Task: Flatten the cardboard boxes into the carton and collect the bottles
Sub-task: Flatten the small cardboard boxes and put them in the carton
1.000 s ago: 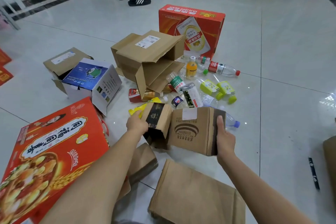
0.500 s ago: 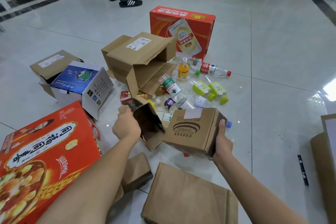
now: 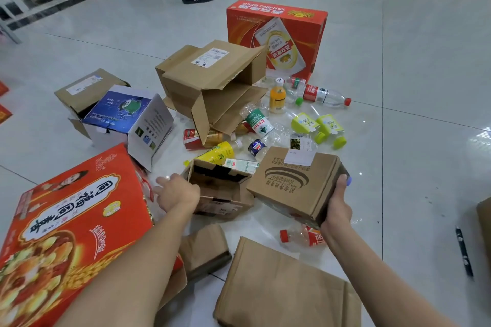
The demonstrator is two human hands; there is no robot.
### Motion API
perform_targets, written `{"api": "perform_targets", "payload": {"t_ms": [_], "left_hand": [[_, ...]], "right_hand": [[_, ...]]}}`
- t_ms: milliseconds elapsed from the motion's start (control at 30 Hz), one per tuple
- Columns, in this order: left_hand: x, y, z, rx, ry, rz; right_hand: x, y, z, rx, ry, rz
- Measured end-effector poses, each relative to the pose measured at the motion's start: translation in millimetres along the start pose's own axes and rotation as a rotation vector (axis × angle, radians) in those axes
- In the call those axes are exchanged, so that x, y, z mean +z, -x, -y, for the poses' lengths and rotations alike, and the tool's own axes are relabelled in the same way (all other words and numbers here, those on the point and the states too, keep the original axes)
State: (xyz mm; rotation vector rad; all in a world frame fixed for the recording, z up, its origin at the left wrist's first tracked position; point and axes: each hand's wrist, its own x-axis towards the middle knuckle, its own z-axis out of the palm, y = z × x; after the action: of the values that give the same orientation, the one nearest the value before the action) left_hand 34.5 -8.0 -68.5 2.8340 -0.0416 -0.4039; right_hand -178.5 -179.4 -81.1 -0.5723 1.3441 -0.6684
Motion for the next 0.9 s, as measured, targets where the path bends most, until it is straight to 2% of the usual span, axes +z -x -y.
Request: {"api": "perform_targets", "payload": {"t_ms": [67,133,233,267,333,400,433,500,567,633,700,900], "left_hand": [[6,3,0,0.160,-0.071,0.001],[9,4,0,0.337,-0.239,-0.043],[6,2,-1,0.546,-0.400,-0.005],[0,0,-1,0.611,-0.447,0.045],[-16,-15,1,0.712,-0.516,0.255],[-36,-30,2,0.748,-0.477,0.496],[-45,-36,1,0.740,-0.509,0.557],[-58,-41,-1,0.723,-0.597,0.489],[-66,-34,-11,0.903,-0.750,0.263],[-72,-23,-15,1.083,-0.818,0.174],[-91,-8,-25,1.057,-0.670,0.262],[-166,76,-89,0.614,0.138,0.382]], "right_hand": [[0,-2,-1,0.003,-0.003,-0.010],[2,-5,-2,0.006,-0.019,-0.010],[2,-9,0,0.002,-0.015,-0.015],[1,-11,2,-0.011,-0.007,-0.019],[1,-14,6,-0.026,-0.011,-0.034],[3,-16,8,-0.034,-0.003,-0.043],[5,-16,10,-0.028,0.006,-0.042],[9,-13,9,0.005,0.030,-0.046],[12,-5,8,0.028,0.046,-0.069],[13,9,13,0.047,0.030,-0.106],[11,31,27,0.060,0.027,-0.143],[16,139,105,0.088,0.148,-0.216]]}}
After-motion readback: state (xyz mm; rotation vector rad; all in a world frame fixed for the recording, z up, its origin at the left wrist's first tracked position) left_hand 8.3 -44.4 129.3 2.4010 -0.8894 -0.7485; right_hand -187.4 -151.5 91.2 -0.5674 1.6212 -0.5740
